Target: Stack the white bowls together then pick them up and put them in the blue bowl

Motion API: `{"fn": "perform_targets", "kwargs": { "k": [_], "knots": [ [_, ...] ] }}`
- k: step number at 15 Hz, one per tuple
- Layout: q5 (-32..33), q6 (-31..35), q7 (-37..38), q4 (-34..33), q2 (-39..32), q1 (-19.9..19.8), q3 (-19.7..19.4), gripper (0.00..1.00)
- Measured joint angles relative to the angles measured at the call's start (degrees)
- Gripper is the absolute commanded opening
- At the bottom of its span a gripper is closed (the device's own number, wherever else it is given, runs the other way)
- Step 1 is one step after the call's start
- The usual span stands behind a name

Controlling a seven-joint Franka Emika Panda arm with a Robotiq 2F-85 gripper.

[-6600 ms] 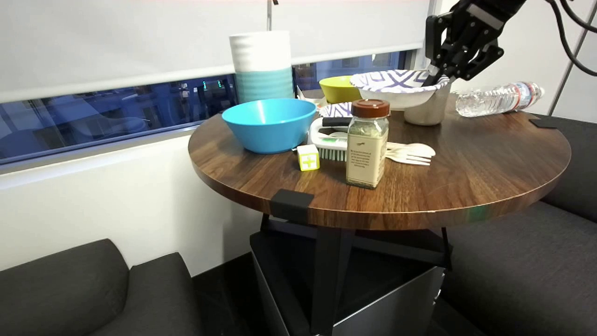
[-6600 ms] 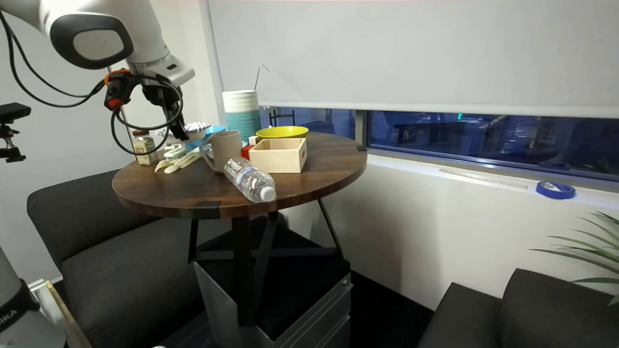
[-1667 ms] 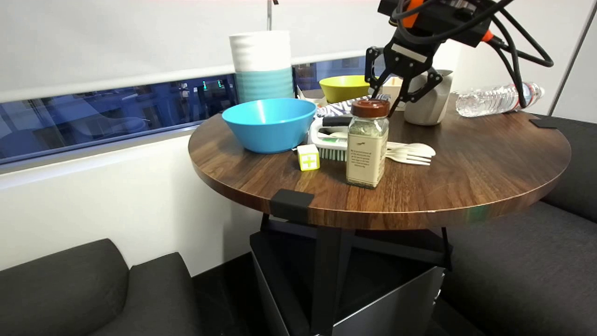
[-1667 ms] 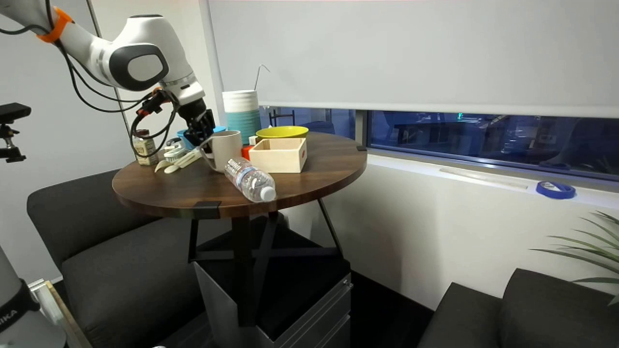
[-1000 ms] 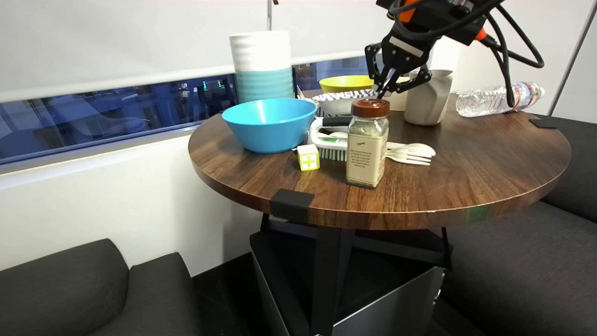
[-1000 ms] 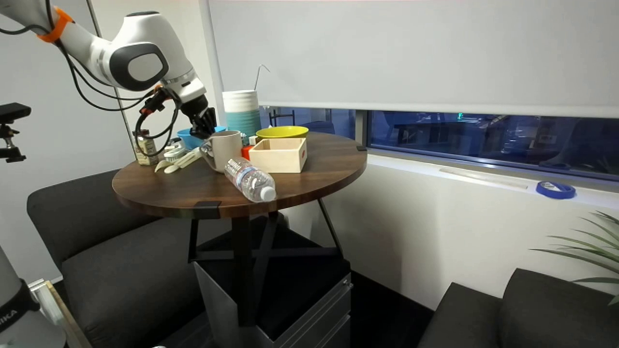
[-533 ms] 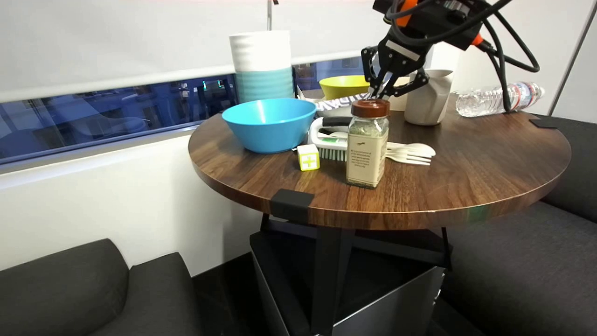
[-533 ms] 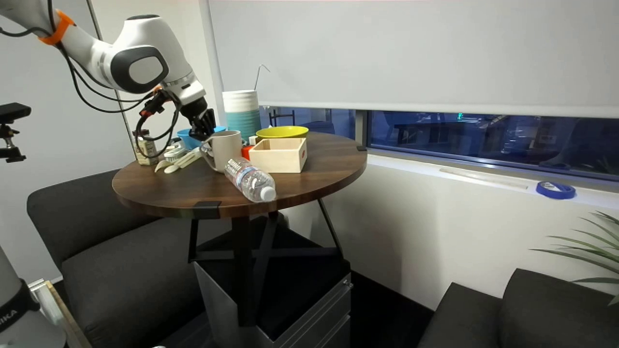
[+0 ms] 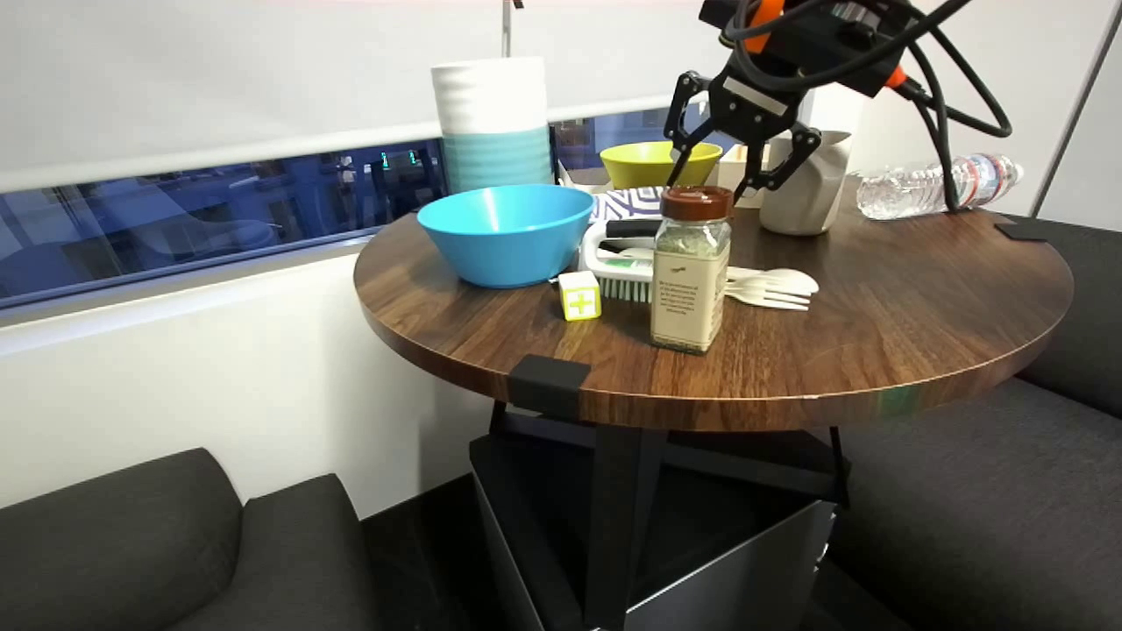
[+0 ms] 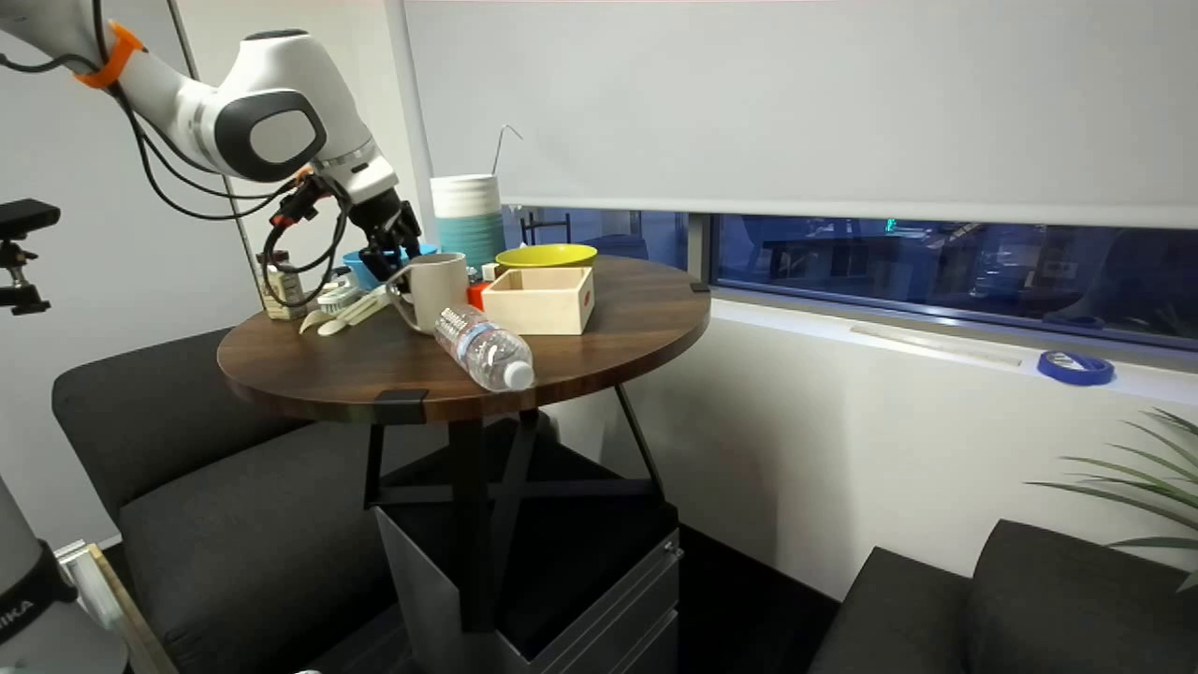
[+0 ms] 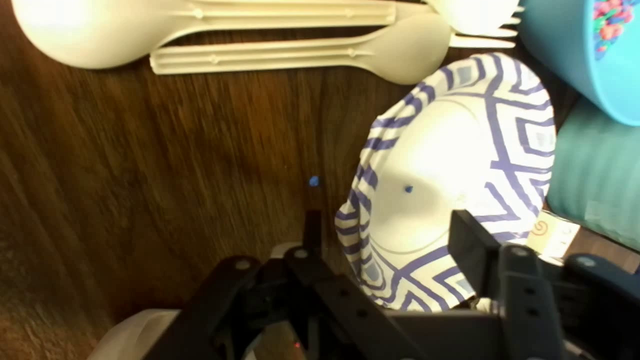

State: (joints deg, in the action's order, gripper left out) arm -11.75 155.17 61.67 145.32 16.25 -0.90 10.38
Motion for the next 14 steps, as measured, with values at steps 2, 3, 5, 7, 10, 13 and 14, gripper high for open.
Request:
{"fn": "perform_targets", "kwargs": {
  "k": [2, 3, 5, 7, 10, 13, 14],
  "knots": [
    [0.3, -0.2, 0.0, 0.0, 0.0, -0.1, 0.0, 1.0],
    [0.3, -0.6, 0.0, 0.0, -0.1, -0.1, -0.1, 0.94],
    [0.3, -1.6, 0.0, 0.0, -0.6, -0.1, -0.1, 0.71],
    [0.3, -2.0, 0.0, 0.0, -1.3, 0.0, -0.1, 0.57],
    [0.3, -2.0, 0.0, 0.0, -2.0, 0.0, -0.2, 0.36],
    [0.3, -2.0, 0.0, 0.0, -2.1, 0.0, -0.3, 0.13],
    [0.3, -2.0, 0.0, 0.0, -2.1, 0.0, -0.3, 0.07]
  ]
}}
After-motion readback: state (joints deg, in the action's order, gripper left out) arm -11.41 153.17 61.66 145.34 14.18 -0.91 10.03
